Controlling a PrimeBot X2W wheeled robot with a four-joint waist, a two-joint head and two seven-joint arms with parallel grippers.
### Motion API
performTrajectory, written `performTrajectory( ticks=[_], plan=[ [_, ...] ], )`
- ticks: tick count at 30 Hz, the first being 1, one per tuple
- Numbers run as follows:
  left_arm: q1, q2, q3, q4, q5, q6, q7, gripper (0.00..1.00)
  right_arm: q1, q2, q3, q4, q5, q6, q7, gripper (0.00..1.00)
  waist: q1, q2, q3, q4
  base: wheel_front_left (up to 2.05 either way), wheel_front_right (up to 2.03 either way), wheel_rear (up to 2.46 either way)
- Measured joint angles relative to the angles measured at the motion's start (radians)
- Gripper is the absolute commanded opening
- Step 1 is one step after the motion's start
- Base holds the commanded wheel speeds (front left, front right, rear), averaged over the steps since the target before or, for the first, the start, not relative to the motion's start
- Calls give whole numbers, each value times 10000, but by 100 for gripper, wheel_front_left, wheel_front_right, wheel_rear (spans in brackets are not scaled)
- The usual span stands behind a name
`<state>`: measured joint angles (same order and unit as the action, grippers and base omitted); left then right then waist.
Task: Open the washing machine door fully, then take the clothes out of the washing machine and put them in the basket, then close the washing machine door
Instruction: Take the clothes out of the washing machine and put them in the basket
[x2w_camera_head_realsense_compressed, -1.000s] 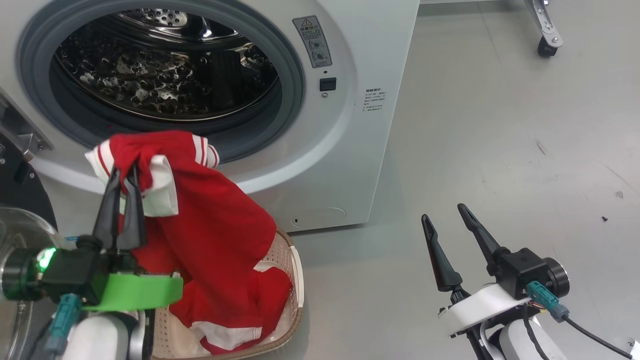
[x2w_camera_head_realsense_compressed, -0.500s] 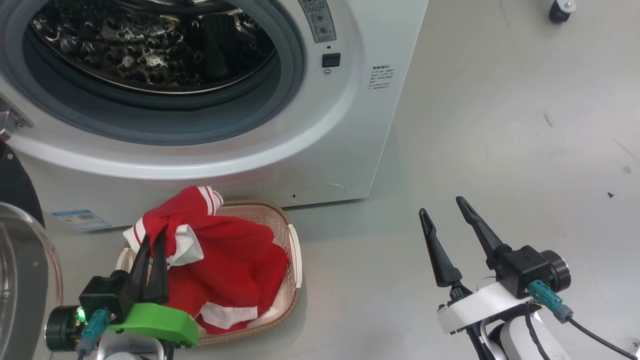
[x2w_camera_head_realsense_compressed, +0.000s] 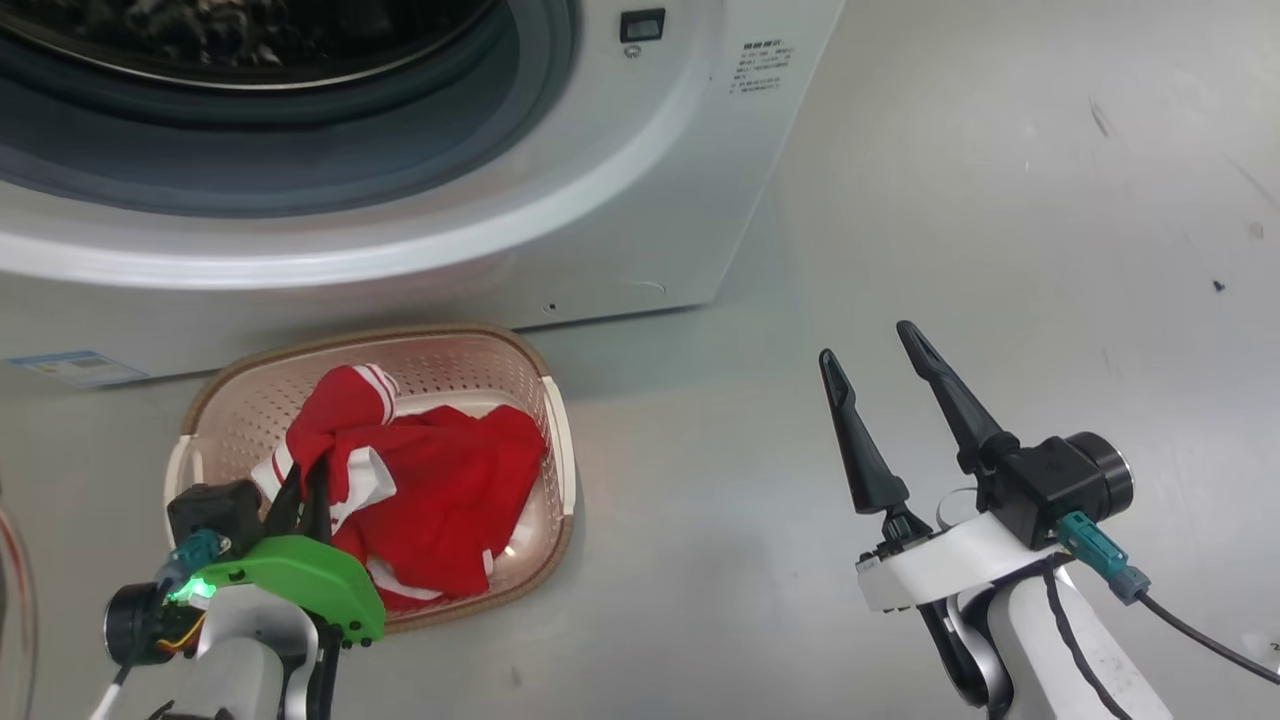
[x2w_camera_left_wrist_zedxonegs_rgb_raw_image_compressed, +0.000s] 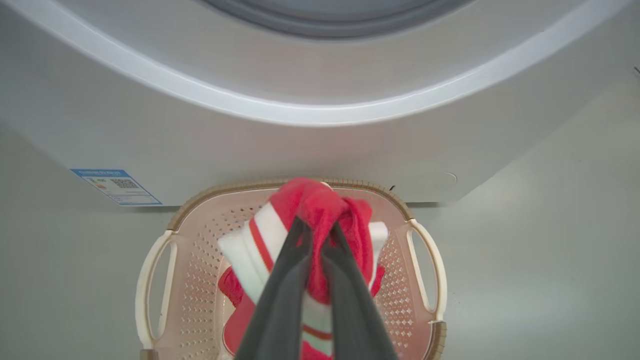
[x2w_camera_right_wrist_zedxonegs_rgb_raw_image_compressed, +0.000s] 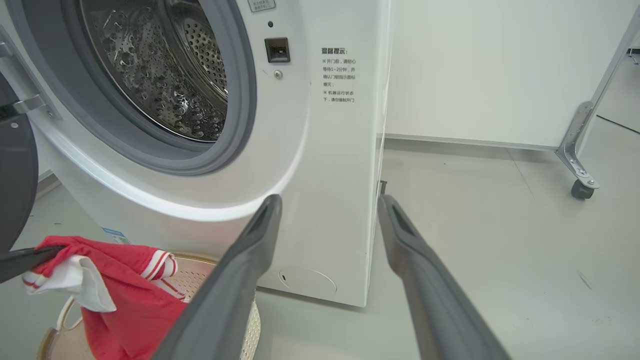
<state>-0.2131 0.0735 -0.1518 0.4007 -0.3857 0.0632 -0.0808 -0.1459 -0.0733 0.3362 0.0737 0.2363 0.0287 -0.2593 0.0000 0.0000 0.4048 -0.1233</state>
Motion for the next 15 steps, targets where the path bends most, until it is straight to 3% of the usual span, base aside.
performTrajectory(
  ticks=[15],
  plan=[
    [-1973,219,-35,2186,-253,-738,961,0,-779,117,-31,-430,2,-2,0,100,0,0,1928,-590,0,0,0]
  ],
)
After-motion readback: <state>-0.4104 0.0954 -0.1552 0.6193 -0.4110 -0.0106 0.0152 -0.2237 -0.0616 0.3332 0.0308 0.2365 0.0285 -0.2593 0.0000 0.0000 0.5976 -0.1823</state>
